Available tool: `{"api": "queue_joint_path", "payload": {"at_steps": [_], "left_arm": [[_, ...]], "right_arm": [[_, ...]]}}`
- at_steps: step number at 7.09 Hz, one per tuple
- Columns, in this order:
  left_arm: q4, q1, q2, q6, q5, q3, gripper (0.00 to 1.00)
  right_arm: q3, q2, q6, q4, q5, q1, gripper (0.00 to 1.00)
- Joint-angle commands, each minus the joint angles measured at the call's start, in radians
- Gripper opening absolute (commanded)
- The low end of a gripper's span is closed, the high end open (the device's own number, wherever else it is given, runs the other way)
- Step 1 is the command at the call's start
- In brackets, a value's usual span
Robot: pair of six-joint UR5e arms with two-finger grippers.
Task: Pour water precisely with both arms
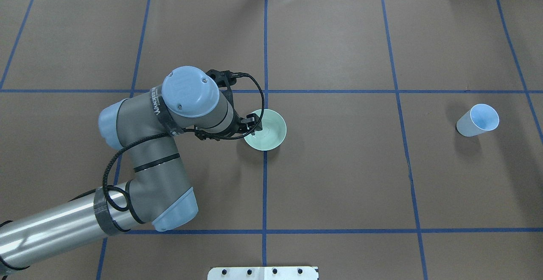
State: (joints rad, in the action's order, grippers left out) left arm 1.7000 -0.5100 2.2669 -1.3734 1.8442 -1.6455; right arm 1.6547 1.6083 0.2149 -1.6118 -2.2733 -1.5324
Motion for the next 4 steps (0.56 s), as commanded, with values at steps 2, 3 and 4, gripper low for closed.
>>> {"api": "queue_joint_path", "payload": {"at_steps": [2,3,4], "left_arm": [[0.038,0.004,0.026,0.016,-0.005,0.09,0.7],[0.073,0.004,0.028,0.017,-0.005,0.122,0.7],[0.084,0.002,0.028,0.017,-0.005,0.128,0.65]], "right_arm": [[0.0,-0.002,0.0,0.001,0.0,0.0,1.0],[0.0,-0.007,0.0,0.0,0.0,0.0,1.0],[0.0,-0.007,0.0,0.001,0.0,0.0,1.0]]}}
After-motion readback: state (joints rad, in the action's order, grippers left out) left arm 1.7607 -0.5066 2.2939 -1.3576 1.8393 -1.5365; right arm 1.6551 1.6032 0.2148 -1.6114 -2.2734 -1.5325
